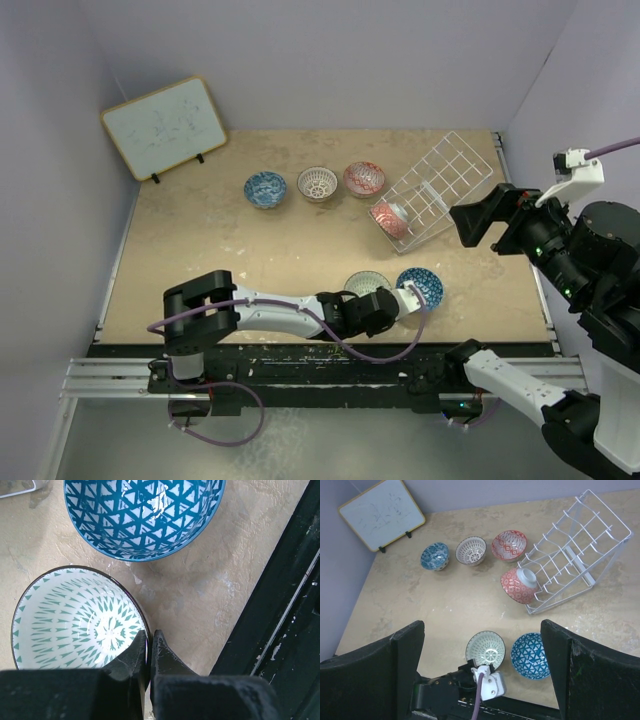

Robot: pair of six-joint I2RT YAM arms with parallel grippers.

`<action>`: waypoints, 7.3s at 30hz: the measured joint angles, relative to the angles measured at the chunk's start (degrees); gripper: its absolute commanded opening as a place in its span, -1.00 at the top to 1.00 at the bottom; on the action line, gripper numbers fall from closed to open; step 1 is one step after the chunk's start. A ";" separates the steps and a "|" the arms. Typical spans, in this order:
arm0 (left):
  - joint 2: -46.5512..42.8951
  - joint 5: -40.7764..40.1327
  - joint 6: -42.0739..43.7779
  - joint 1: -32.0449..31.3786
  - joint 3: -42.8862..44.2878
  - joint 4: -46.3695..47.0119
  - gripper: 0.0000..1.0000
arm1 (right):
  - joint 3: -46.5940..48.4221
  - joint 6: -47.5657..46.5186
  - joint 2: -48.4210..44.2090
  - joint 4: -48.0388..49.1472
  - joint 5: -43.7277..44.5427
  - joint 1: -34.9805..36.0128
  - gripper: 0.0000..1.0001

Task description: Load the bowls into the dish rack

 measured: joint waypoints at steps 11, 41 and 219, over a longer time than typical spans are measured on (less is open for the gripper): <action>-4.33 0.00 -4.96 1.70 2.03 -6.78 1.00 | 0.85 0.00 0.11 -0.50 0.00 0.00 -1.00; -15.02 21.77 -48.85 26.77 -7.08 47.17 1.00 | 9.75 -1.55 6.40 -1.95 -0.81 0.00 -1.00; 4.72 3.23 -85.74 28.81 -14.08 63.06 -0.98 | -3.91 -1.88 -0.28 -3.93 -3.26 0.00 -1.00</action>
